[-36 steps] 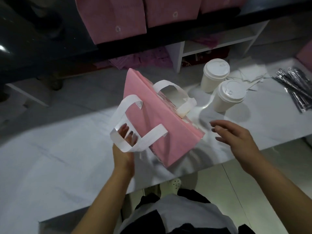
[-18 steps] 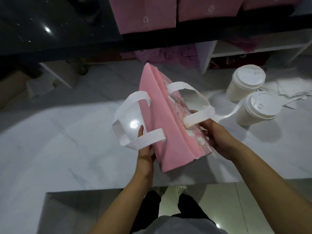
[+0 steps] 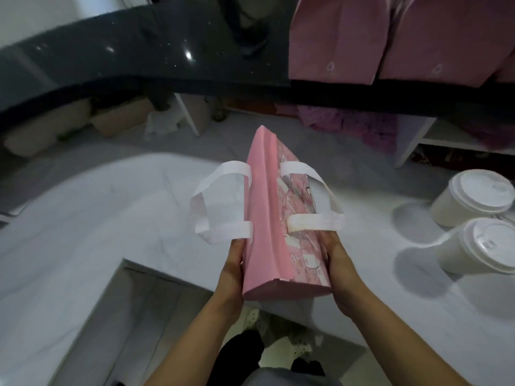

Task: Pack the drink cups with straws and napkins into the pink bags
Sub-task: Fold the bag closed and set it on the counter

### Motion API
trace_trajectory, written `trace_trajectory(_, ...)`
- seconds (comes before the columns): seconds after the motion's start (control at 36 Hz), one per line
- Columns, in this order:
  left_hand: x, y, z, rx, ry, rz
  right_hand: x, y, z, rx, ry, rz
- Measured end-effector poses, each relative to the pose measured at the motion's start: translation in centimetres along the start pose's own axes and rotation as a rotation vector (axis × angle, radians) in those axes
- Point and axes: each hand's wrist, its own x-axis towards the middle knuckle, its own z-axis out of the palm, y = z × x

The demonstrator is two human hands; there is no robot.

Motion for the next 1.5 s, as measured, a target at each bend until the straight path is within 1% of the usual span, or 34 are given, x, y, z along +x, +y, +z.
trace_trajectory(0.14, -0.9, 1.6, -1.5, -0.085, 0.059, 0.081, 0.0, -2.1, 2.4, -0.078, -0.121, -0.081)
trace_trajectory(0.19, -1.5, 2.6, -1.9, -0.121, 0.072, 0.166, -0.1, -3.3, 3.5, -0.104, -0.173, -0.149)
trace_trajectory(0.25, -1.8, 4.0, -2.5, -0.084, 0.070, 0.300, -0.2, -4.8, 4.6, -0.123, -0.223, -0.222)
trace_trajectory(0.36, -2.9, 8.2, -2.6, -0.041, 0.025, 0.502, -0.1, -8.4, 7.0, -0.169, -0.283, -0.334)
trace_trajectory(0.47, -3.8, 13.8, -1.5, 0.017, -0.098, 0.678, 0.2, -12.1, 9.7, -0.166, -0.306, -0.485)
trace_trajectory(0.53, -3.5, 16.5, -0.9, 0.017, -0.101, 0.724, 0.1, -13.8, 11.1, -0.153, -0.312, -0.586)
trace_trajectory(0.61, -2.4, 20.2, -0.3, 0.031, -0.126, 0.743, 0.1, -15.8, 12.4, -0.162, -0.313, -0.696)
trace_trajectory(0.69, -0.8, 23.5, 0.0, 0.060, -0.206, 0.755, 0.6, -17.1, 12.9, -0.207, -0.300, -0.738)
trace_trajectory(0.78, 1.2, 26.4, 0.4, 0.076, -0.239, 0.780, 1.4, -17.8, 13.3, -0.259, -0.305, -0.780)
trace_trajectory(0.83, 2.7, 28.0, 0.7, 0.054, -0.222, 0.736, 2.3, -18.2, 13.5, -0.303, -0.256, -0.789)
trace_trajectory(0.92, 5.4, 29.6, 1.0, 0.051, -0.252, 0.591, 4.0, -19.1, 14.3, -0.367, -0.133, -0.792)
trace_trajectory(1.0, 7.7, 30.4, 1.7, 0.056, -0.239, 0.529, 5.6, -20.3, 15.5, -0.439, 0.012, -0.791)
trace_trajectory(1.11, 10.1, 31.1, 2.5, 0.027, -0.221, 0.449, 7.7, -21.1, 17.0, -0.472, 0.139, -0.803)
trace_trajectory(1.17, 10.7, 31.5, 2.8, -0.001, -0.247, 0.475, 8.5, -21.6, 17.6, -0.490, 0.203, -0.819)
trace_trajectory(1.28, 11.2, 31.9, 2.9, 0.010, -0.389, 0.593, 10.1, -22.3, 18.3, -0.534, 0.359, -0.845)
trace_trajectory(1.33, 11.5, 31.9, 2.4, 0.102, -0.436, 0.681, 10.9, -22.3, 18.5, -0.548, 0.463, -0.832)
trace_trajectory(1.39, 12.1, 31.7, 1.5, 0.253, -0.445, 0.800, 11.5, -22.3, 18.9, -0.590, 0.556, -0.811)
trace_trajectory(1.44, 13.1, 31.7, 0.7, 0.403, -0.441, 0.884, 11.9, -22.4, 19.4, -0.618, 0.599, -0.807)
trace_trajectory(1.5, 14.1, 32.0, 0.1, 0.454, -0.437, 0.921, 12.0, -22.5, 19.9, -0.631, 0.633, -0.809)
